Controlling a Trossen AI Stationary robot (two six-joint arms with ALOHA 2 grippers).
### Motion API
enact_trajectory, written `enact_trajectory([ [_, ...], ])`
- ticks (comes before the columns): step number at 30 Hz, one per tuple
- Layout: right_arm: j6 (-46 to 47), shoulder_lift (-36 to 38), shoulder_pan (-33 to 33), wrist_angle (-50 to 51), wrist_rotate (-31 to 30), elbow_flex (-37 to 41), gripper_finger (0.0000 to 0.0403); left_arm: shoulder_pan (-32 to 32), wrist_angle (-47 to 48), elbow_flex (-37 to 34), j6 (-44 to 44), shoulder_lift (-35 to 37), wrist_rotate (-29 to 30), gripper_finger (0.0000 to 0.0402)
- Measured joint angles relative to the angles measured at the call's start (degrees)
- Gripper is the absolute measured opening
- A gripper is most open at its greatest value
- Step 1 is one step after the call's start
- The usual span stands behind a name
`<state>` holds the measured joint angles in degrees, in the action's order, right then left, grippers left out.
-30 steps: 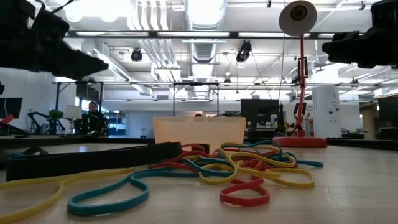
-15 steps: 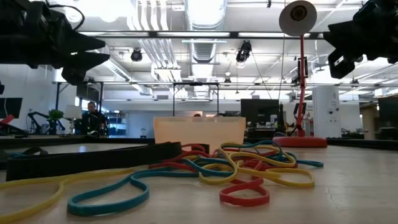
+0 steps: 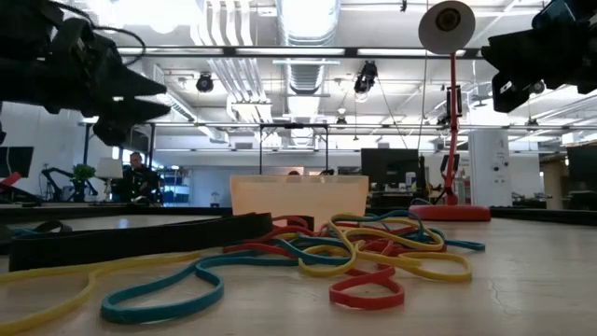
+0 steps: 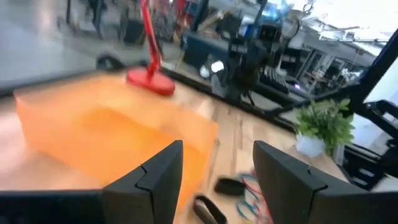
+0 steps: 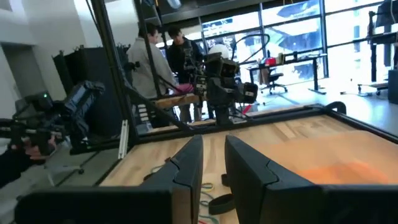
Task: Pick and place rubber bands into bin
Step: Put the black rubber band into the orange bin
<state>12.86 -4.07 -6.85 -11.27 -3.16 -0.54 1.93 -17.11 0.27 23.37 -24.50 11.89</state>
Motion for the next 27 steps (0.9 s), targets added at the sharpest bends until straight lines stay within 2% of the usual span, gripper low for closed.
enact_trajectory([
  [3,-2.93,-0.85,0.0,0.1,0.02,0.0,0.0059,0.04,-3.97,0.0,1.77,-6.26,-5.59,0.018],
  [6,-8.1,-1.93,0.0,0.14,0.0,0.0,0.0059,0.04,-7.86,0.0,-0.03,-12.86,-9.85,0.018],
  [10,-9.34,-3.28,0.0,-0.28,0.0,0.0,0.0059,0.02,-9.58,0.44,-6.36,-20.27,-9.86,0.018],
  [14,-8.57,-4.23,0.0,-0.49,0.15,-0.01,0.0059,0.02,-14.98,2.74,-1.36,-26.22,-10.84,0.018],
  [17,-8.54,-5.26,0.02,-0.75,0.03,0.0,0.0059,0.02,-14.92,4.0,-1.4,-30.44,-14.98,0.018],
  [24,-8.47,-6.19,0.0,-1.28,-1.4,-0.02,0.0059,0.02,-14.79,6.38,-1.08,-36.49,-17.04,0.018],
  [25,-8.43,-6.23,0.02,-1.3,-1.43,-0.02,0.0059,0.02,-14.93,6.91,-1.06,-37.07,-18.84,0.018],
  [27,-8.38,-6.28,0.01,-1.33,-1.49,-0.02,0.0059,0.04,-15.38,7.98,-1.01,-38.43,-26.46,0.018],
])
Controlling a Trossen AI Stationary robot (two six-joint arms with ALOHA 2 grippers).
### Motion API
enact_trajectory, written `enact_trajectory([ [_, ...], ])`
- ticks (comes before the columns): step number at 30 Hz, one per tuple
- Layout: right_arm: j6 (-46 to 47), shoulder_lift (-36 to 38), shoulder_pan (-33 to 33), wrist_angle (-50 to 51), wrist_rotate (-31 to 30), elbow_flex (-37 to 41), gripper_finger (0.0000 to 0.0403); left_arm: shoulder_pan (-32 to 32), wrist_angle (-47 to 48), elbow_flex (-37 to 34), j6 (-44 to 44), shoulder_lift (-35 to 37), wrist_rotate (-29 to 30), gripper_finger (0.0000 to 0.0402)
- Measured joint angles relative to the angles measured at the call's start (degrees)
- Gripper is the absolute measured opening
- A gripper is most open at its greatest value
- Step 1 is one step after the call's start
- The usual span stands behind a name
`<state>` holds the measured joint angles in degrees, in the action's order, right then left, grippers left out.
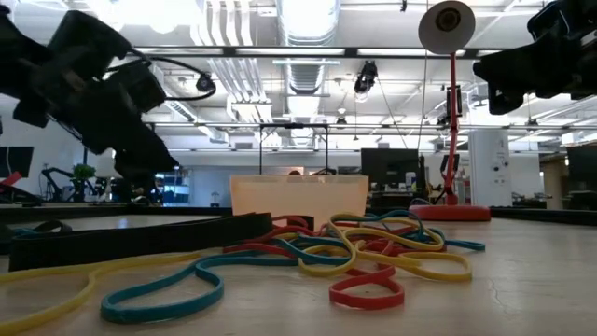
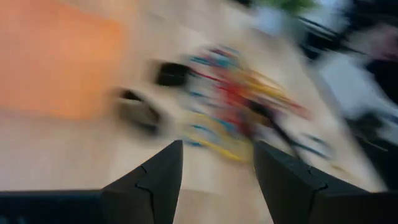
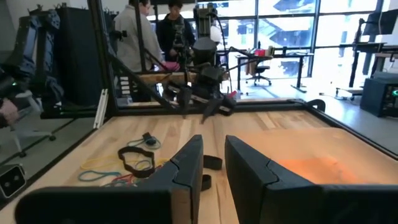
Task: Pick and place rubber bands into bin
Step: Put the black rubber band into the orange bin
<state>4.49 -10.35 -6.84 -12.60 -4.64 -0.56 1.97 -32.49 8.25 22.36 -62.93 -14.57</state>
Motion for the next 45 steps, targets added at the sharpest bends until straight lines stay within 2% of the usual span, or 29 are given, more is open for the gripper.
enact_trajectory([
  [2,-0.13,0.0,-0.01,-0.01,0.0,0.0,0.0059,0.1,-1.11,1.05,0.55,-1.79,-8.75,0.018],
  [5,-0.15,0.0,-0.01,-0.52,0.05,0.0,0.0059,0.42,-4.85,3.68,2.77,-4.64,-15.74,0.018],
  [8,-0.38,0.09,-0.01,-1.58,0.11,0.02,0.0059,2.5,-4.51,8.57,0.33,-7.19,-16.66,0.018],
  [12,-0.61,0.09,-0.01,-2.8,0.11,0.02,0.0059,6.24,0.69,16.65,-7.12,-10.43,-16.27,0.018],
  [15,-0.63,0.02,-0.01,-2.76,0.11,0.02,0.0059,9.27,11.18,22.77,-12.24,-12.53,-11.53,0.018],
  [17,-0.63,-0.04,-0.01,-2.65,0.12,0.02,0.0059,11.42,21.42,26.8,-15.21,-13.73,-5.22,0.018],
  [20,-0.92,-0.04,-0.01,-2.63,0.13,0.02,0.0059,14.84,35.22,32.15,-16.96,-16.31,7.56,0.018],
  [23,-1.96,-0.04,-0.01,-2.63,0.13,0.02,0.0059,17.69,39.52,35.72,-16.91,-19.44,15.61,0.018],
  [28,-1.94,-0.34,-0.01,-2.47,0.13,0.02,0.0059,19.91,39.19,39.48,-15.46,-23.9,18.56,0.018],
  [36,-0.5,-0.79,-0.01,-1.65,0.15,0.02,0.0059,20.93,39.56,40.06,-11.47,-29.94,19.55,0.018],
  [45,-0.41,-1.51,-0.03,-1.28,0.13,0.02,0.0059,21.29,40.71,40.04,-10.57,-31.02,21.57,0.018],
])
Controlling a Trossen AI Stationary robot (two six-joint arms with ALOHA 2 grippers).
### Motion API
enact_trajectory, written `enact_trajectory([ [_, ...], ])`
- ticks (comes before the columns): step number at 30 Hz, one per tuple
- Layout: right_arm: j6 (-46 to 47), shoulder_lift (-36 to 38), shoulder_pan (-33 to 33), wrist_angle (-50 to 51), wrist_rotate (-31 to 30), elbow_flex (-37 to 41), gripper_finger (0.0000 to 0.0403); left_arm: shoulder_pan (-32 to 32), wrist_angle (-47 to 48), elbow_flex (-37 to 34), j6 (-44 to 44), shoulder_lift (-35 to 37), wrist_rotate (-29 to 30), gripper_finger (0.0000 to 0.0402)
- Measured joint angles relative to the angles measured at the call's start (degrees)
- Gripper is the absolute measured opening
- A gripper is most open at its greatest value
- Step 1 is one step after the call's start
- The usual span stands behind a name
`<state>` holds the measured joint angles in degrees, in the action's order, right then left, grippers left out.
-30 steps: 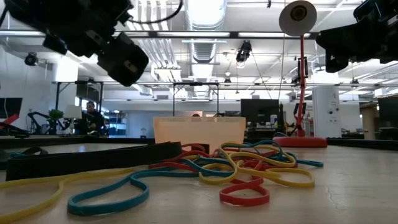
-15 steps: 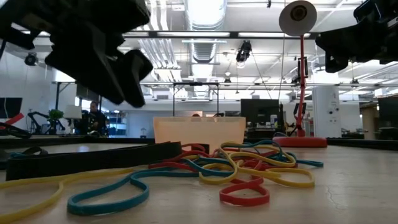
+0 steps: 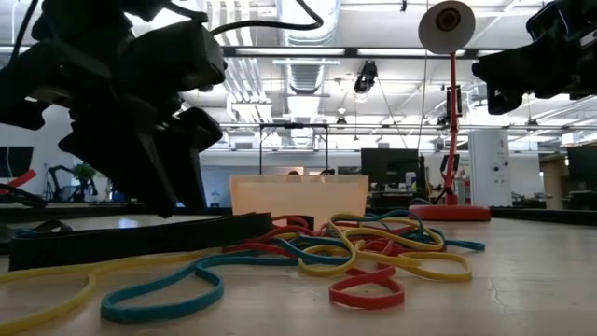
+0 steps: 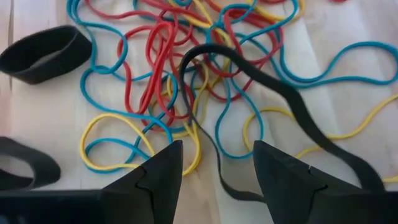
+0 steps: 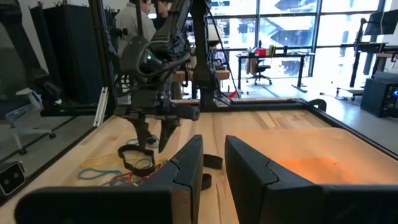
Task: Pick and place rubber bands into bin
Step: Put the black rubber band into the orange bin
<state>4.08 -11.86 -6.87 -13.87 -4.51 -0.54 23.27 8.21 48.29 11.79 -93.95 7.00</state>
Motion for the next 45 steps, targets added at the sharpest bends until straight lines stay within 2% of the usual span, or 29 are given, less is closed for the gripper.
enact_trajectory([
  [21,0.02,-0.32,0.02,0.16,0.0,0.0,0.0059,0.81,-0.44,-0.66,2.87,-2.67,-0.24,0.0173],
  [26,0.26,-0.57,0.0,0.12,0.0,0.0,0.0059,0.79,-0.2,-0.72,2.85,-2.67,-0.24,0.0127],
  [34,0.41,-0.72,0.0,0.14,0.0,0.0,0.0059,0.81,-0.18,-0.83,2.41,-2.64,0.25,0.0011],
  [39,0.42,-1.01,0.01,0.18,-0.02,0.0,0.0059,0.85,-0.09,-0.58,2.28,-1.39,0.42,0.0007],
  [45,0.41,-1.12,0.02,0.29,-0.02,0.0,0.0059,0.9,-0.16,-0.42,-0.26,4.51,0.49,0.0001],
])
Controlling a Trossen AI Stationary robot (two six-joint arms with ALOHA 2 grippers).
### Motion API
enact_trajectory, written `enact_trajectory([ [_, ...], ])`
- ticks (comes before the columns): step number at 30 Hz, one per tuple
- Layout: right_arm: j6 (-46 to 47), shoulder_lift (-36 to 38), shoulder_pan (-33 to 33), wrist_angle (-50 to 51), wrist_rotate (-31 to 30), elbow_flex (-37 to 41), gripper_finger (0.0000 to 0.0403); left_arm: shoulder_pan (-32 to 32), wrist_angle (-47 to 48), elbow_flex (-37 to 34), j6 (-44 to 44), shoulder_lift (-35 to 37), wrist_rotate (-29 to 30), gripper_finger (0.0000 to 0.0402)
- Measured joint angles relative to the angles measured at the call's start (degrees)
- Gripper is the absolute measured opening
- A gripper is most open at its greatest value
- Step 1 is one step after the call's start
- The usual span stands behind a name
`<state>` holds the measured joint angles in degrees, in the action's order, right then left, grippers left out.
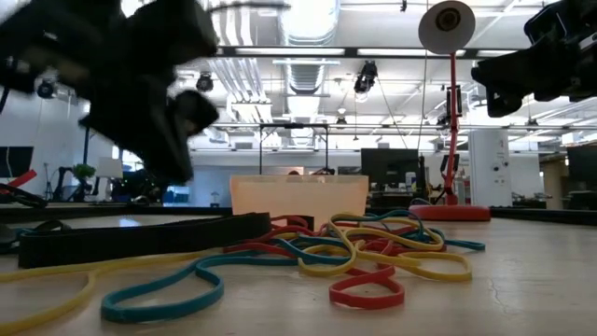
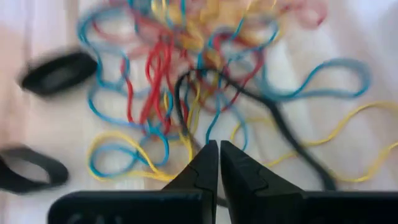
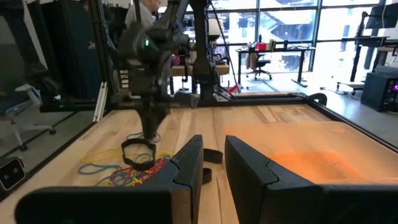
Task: Pick and place rubber bands into bin
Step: Put the black rubber band into the orange bin
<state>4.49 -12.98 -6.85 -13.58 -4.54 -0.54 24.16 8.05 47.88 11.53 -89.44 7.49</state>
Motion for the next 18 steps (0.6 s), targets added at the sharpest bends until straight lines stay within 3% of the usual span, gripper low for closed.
enact_trajectory([
  [8,0.02,-0.66,0.0,0.07,-0.02,0.0,0.0059,0.05,0.14,-0.62,-3.11,5.56,0.72,0.0001],
  [18,1.11,-2.63,-0.02,0.09,-0.02,0.0,0.0059,0.2,-1.85,-0.16,-3.33,-3.59,0.76,0.0008],
])
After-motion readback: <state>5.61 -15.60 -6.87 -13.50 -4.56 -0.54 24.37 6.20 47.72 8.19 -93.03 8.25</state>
